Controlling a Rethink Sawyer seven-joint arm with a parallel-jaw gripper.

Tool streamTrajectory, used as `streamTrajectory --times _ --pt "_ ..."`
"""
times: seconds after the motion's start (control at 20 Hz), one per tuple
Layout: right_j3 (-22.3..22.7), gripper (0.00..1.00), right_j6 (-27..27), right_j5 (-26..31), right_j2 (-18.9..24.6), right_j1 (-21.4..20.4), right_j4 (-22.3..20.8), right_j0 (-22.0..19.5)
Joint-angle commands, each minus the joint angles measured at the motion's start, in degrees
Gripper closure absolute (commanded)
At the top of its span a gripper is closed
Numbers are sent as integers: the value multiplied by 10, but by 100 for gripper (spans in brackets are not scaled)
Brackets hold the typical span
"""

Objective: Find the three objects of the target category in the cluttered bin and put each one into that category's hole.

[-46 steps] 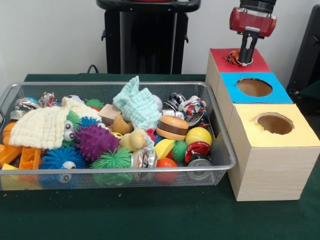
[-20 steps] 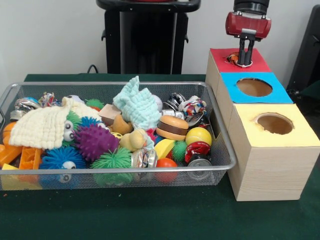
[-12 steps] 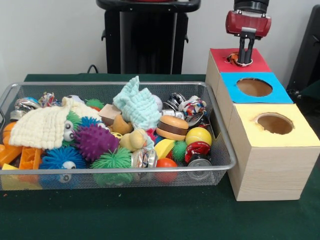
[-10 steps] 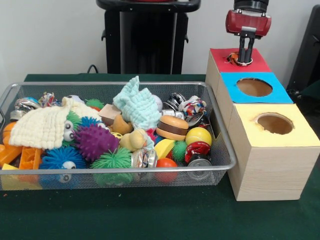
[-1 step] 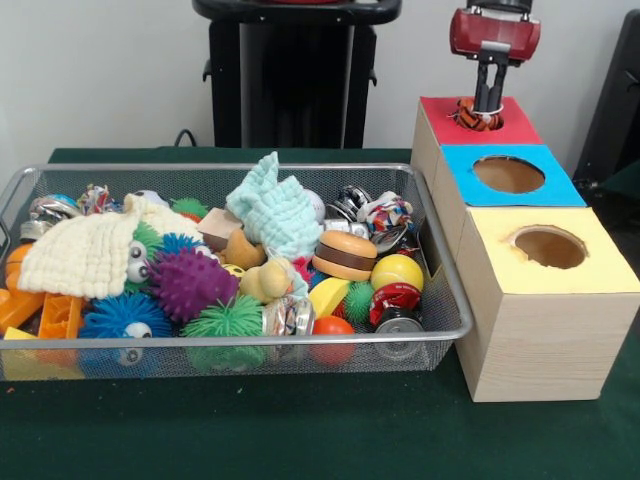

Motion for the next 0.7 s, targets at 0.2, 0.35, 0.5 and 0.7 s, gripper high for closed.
streamTrajectory --times 0.2,0.35,0.5,0.7 --pt "54 100 176 65 58 29 6 -13" --pt "54 100 179 53 62 36 -1 -18" --pt "53 100 182 45 66 40 -4 -20" --pt "51 100 184 36 69 47 -9 -22"
